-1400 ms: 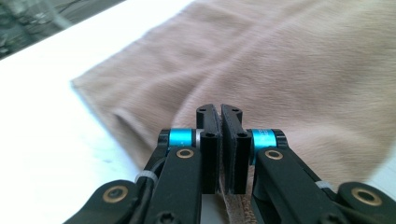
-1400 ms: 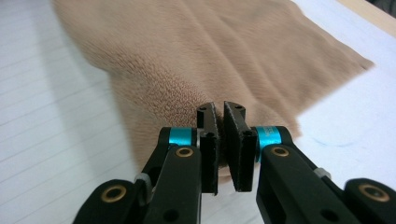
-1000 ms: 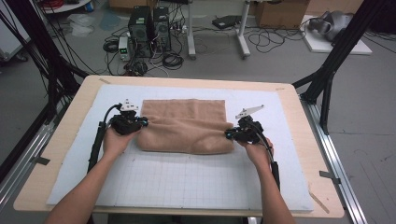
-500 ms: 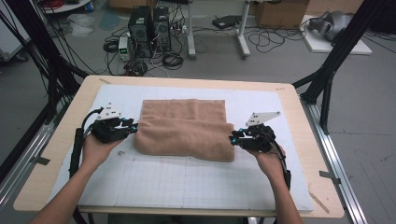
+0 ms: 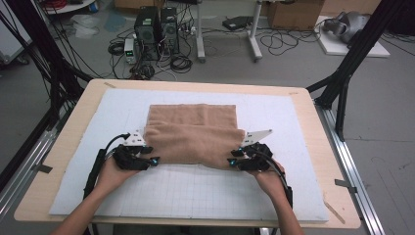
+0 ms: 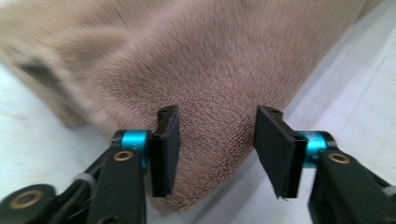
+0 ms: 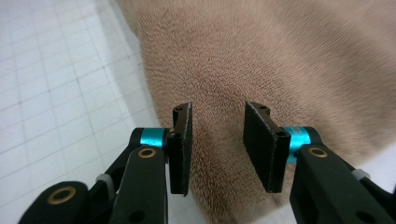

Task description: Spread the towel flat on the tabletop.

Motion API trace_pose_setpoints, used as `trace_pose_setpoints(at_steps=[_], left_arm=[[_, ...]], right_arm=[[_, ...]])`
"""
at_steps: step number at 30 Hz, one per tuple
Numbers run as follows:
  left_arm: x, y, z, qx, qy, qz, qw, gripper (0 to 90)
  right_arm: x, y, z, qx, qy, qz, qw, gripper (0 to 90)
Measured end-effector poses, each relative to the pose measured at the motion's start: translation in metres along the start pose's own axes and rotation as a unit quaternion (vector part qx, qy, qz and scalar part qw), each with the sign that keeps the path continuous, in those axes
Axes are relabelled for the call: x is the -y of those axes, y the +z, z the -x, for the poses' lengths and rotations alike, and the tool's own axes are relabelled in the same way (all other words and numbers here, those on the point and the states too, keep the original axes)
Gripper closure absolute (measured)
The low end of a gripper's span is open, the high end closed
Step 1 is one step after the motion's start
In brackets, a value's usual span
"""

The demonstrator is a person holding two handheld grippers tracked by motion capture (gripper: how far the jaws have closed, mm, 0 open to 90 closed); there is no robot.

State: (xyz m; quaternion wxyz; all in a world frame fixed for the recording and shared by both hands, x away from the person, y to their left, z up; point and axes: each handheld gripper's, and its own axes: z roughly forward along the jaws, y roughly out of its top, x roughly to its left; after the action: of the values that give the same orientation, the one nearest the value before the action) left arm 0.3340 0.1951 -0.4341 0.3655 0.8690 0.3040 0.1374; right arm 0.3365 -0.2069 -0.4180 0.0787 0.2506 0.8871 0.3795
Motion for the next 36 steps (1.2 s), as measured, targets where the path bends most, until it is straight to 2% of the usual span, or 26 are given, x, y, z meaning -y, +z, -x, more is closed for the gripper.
trace_pose_setpoints(at_steps=[1, 3, 5, 6, 7, 9, 12, 14, 17, 20, 25, 27, 29, 30, 32, 34, 36], left_arm=[[-0.001, 0.002, 0.001, -0.006, 0.005, 0.002, 1.0, 51.9], [-0.001, 0.004, 0.001, -0.014, 0.008, 0.007, 0.9998, 60.1], [-0.002, 0.004, -0.001, -0.011, 0.002, 0.01, 0.9999, 71.0], [-0.002, 0.004, -0.001, -0.003, -0.001, 0.01, 0.9999, 76.9], [-0.002, 0.005, 0.0, -0.005, 0.003, 0.008, 0.9999, 81.9], [-0.004, 0.003, 0.004, -0.013, 0.014, 0.009, 0.9998, 84.2], [-0.004, -0.007, 0.005, -0.008, 0.013, 0.024, 0.9996, 85.5], [-0.006, -0.019, 0.004, -0.001, 0.009, 0.043, 0.999, 85.6], [-0.01, -0.036, 0.005, 0.004, 0.01, 0.057, 0.9983, 85.7], [-0.017, -0.056, 0.011, 0.001, 0.023, 0.074, 0.997, 85.7], [-0.031, -0.086, 0.017, 0.01, 0.031, 0.112, 0.9932, 85.6], [-0.037, -0.092, 0.016, 0.011, 0.033, 0.122, 0.9919, 85.5], [-0.041, -0.085, 0.014, 0.001, 0.034, 0.111, 0.9932, 85.4], [-0.042, -0.078, 0.012, -0.007, 0.036, 0.101, 0.9942, 85.4], [-0.045, -0.058, 0.005, -0.015, 0.024, 0.083, 0.9962, 85.3], [-0.048, -0.037, -0.007, -0.031, 0.011, 0.077, 0.9964, 85.3], [-0.051, -0.015, -0.019, -0.04, -0.01, 0.08, 0.996, 85.1]], right_arm=[[0.001, 0.005, 0.0, -0.001, -0.001, -0.009, 1.0, 62.0], [0.003, 0.014, 0.002, -0.005, 0.004, -0.017, 0.9998, 63.0], [0.004, 0.017, 0.004, -0.01, 0.006, -0.008, 0.9999, 68.9], [0.004, 0.018, 0.005, -0.013, 0.006, -0.007, 0.9999, 72.8], [0.004, 0.018, 0.004, -0.015, 0.006, -0.006, 0.9998, 76.6], [0.002, 0.018, 0.002, -0.016, 0.0, -0.008, 0.9998, 82.3], [0.001, 0.012, 0.0, -0.018, -0.003, -0.005, 0.9998, 85.1], [-0.001, 0.005, -0.004, -0.016, -0.009, 0.0, 0.9998, 85.4], [-0.007, -0.01, -0.01, -0.015, -0.022, 0.016, 0.9995, 85.5], [-0.017, -0.028, -0.018, -0.013, -0.041, 0.036, 0.9984, 85.6], [-0.033, -0.06, -0.03, -0.008, -0.061, 0.071, 0.9956, 85.6], [-0.038, -0.071, -0.032, 0.0, -0.066, 0.084, 0.9943, 85.6], [-0.041, -0.072, -0.029, 0.008, -0.068, 0.075, 0.9948, 85.5], [-0.042, -0.068, -0.024, 0.011, -0.065, 0.069, 0.9955, 85.5], [-0.043, -0.055, -0.012, 0.019, -0.053, 0.052, 0.997, 85.4], [-0.041, -0.037, 0.003, 0.027, -0.037, 0.031, 0.9985, 85.2], [-0.038, -0.022, 0.019, 0.04, -0.012, 0.014, 0.999, 85.1]])
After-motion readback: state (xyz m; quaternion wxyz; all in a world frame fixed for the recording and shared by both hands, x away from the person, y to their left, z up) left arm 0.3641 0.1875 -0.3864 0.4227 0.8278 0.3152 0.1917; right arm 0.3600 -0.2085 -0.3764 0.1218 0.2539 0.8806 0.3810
